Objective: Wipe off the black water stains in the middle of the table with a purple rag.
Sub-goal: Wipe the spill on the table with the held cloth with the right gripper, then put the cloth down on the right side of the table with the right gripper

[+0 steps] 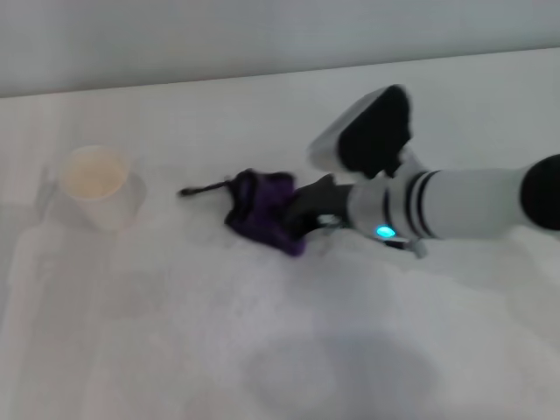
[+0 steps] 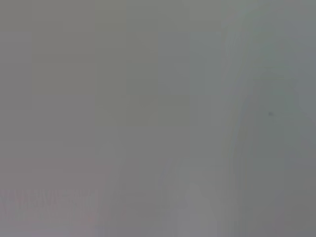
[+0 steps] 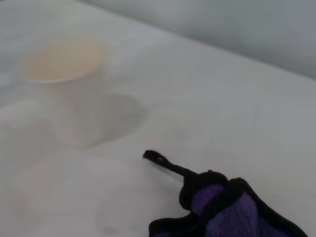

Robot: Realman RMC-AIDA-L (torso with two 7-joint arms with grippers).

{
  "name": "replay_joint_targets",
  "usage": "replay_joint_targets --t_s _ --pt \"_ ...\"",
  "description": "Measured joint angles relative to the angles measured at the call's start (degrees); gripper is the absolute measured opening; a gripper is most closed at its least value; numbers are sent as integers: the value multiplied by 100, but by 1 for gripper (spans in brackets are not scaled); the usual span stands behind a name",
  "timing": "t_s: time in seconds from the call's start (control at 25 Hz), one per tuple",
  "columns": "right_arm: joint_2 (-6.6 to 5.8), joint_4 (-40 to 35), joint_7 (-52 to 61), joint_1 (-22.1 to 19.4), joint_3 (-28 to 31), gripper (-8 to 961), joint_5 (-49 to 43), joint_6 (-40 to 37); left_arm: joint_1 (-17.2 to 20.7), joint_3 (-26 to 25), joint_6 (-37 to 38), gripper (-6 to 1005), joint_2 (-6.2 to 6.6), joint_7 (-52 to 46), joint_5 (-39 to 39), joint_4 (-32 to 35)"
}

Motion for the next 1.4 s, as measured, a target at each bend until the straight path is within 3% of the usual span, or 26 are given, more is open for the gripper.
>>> replay_joint_targets --t_s 0.16,0.64,0.92,1.12,1.4 --pt "-45 31 -322 -222 634 93 -7 231 0 -5 12 879 0 0 0 4" --pt "-87 -387 -1349 -1216 2548 91 -24 1961 42 -44 27 879 0 -65 -1 10" --pt "-130 -916 -1427 -1722 2825 91 -31 2472 95 -44 31 879 0 -68 -26 0" --pt "-130 -878 -1611 -1787 3188 121 -39 2983 36 -44 35 879 0 -70 -32 0" --pt "-106 -861 -1924 -1797 3263 195 45 2990 3 -44 35 879 0 -70 -45 0"
